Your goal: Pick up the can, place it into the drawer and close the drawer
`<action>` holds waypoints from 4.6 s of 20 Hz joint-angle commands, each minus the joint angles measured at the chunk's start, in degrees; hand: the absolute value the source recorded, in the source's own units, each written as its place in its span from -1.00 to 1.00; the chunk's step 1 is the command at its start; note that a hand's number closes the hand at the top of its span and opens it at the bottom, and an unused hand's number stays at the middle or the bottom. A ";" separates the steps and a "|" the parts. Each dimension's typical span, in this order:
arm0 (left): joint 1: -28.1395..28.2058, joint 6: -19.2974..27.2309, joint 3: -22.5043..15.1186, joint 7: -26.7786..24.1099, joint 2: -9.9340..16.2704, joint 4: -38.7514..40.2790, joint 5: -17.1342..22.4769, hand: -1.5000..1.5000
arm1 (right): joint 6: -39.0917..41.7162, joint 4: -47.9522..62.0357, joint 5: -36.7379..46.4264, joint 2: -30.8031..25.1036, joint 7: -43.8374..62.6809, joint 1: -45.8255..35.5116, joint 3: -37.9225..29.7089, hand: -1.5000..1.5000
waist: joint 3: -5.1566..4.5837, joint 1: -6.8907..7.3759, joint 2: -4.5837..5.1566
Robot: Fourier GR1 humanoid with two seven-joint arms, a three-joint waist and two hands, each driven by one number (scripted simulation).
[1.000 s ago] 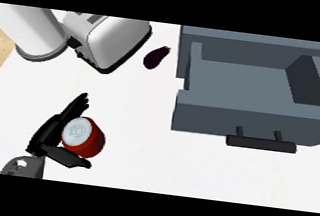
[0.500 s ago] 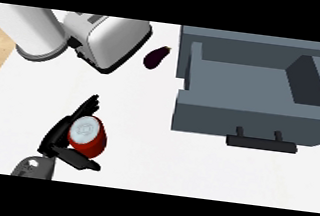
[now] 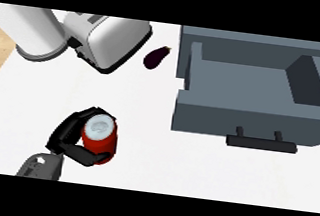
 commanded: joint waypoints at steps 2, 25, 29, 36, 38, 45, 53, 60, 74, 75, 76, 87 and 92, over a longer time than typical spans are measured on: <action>4.05 -3.67 -1.39 7.84 -0.86 -10.01 3.81 1.00 | -0.64 4.04 0.69 -1.19 0.22 -4.52 -0.47 -1.00 | 0.01 0.38 -0.03; -6.34 21.94 2.04 20.10 -4.71 -22.65 5.17 1.00 | -1.32 -4.76 -1.48 0.86 0.22 3.70 0.04 -1.00 | 0.02 0.08 -0.13; -14.12 26.96 -1.71 26.17 -5.11 -23.85 5.02 1.00 | -0.29 -2.68 -3.03 -1.11 0.99 0.76 -2.13 -1.00 | 0.01 -0.17 -0.02; -22.73 35.46 -9.24 35.97 -5.12 -24.72 6.11 1.00 | -0.44 -5.25 -1.63 0.86 -0.83 5.61 0.45 -1.00 | 0.01 -0.57 -0.06; -25.03 39.45 -14.27 40.61 -5.12 -27.34 5.59 1.00 | -0.56 -0.63 -0.90 -0.16 -0.26 0.44 -0.97 -1.00 | 0.02 -0.27 -0.06; -39.46 43.08 -13.77 39.18 -5.13 -15.19 7.26 1.00 | -4.25 1.65 3.97 0.83 -0.08 -4.14 2.07 -1.00 | 0.00 -0.47 0.18; -55.91 50.56 -15.99 43.13 -5.13 -3.25 10.93 1.00 | 0.31 -0.99 -2.67 -0.36 -0.19 0.94 -2.65 -1.00 | 0.03 -1.62 0.27; -65.66 49.43 -14.49 41.52 -5.13 8.23 14.42 1.00 | -1.30 -0.78 0.51 0.56 1.52 -2.26 0.31 -1.00 | 0.03 -1.57 0.36; -74.14 53.79 -24.44 34.22 -5.13 24.50 25.84 1.00 | -0.06 -2.80 0.31 0.40 1.61 -1.07 0.35 -1.00 | 0.09 -3.68 0.77; -77.28 55.57 -24.92 36.11 -5.13 25.58 26.21 1.00 | -1.62 -2.38 0.71 -0.31 3.56 -3.47 -0.39 -1.00 | 0.10 -3.71 0.81; -77.49 56.08 -26.76 37.43 -5.13 24.78 28.12 1.00 | -0.94 3.49 0.40 -1.91 0.72 -6.90 -1.98 -1.00 | 0.15 -3.80 0.93; -73.86 56.59 -30.46 26.93 -5.13 32.07 32.15 1.00 | -1.50 1.15 0.22 -1.18 2.87 -6.92 -0.68 -1.00 | 0.13 -4.94 1.24; -74.12 56.86 -34.52 26.97 -5.13 33.54 32.71 1.00 | -2.59 1.78 1.52 -0.82 2.48 -9.38 0.19 -1.00 | 0.14 -5.18 1.42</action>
